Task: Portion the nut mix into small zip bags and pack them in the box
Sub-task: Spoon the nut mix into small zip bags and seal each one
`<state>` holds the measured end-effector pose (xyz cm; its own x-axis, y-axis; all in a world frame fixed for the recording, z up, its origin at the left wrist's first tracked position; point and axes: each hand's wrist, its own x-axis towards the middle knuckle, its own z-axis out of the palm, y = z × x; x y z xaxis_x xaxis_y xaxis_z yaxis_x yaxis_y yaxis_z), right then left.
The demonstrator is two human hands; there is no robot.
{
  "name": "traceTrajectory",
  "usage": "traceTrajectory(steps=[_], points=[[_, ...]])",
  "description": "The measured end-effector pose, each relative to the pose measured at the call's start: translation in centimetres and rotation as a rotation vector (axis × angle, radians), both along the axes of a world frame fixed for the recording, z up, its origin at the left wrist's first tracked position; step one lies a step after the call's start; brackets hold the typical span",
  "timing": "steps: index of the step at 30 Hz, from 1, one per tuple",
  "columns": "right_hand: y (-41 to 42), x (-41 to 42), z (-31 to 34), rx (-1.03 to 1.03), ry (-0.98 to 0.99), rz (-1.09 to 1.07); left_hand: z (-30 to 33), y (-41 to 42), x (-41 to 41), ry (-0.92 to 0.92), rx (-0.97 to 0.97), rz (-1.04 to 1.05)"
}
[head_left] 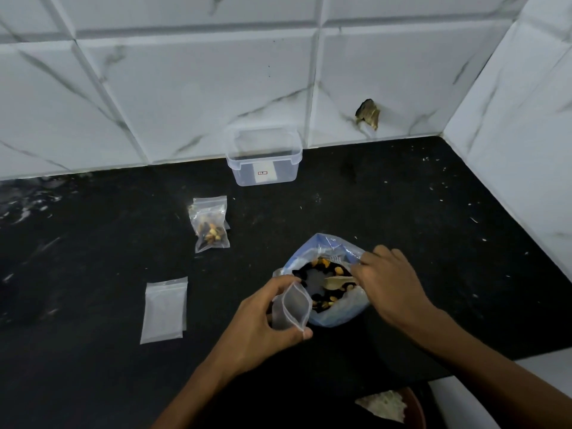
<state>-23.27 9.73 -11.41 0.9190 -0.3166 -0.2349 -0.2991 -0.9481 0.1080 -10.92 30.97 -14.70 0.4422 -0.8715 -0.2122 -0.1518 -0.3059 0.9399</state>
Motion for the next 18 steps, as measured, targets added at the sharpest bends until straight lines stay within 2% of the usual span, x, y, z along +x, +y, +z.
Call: traceTrajectory(steps=[7,12,18], points=[[0.3,0.7,-2.0,0.282,-0.009,0.011,0.0,-0.1,-0.1,0.011,0.026,-0.006],[0.5,1.2,-3.9,0.410,-0.108,-0.085,0.1,-0.2,-0.4,-0.018,0.036,-0.007],[-0.3,0.3,-3.4,0.520,-0.178,-0.220,0.1,-0.1,-0.1,-0.044,0.061,0.013]])
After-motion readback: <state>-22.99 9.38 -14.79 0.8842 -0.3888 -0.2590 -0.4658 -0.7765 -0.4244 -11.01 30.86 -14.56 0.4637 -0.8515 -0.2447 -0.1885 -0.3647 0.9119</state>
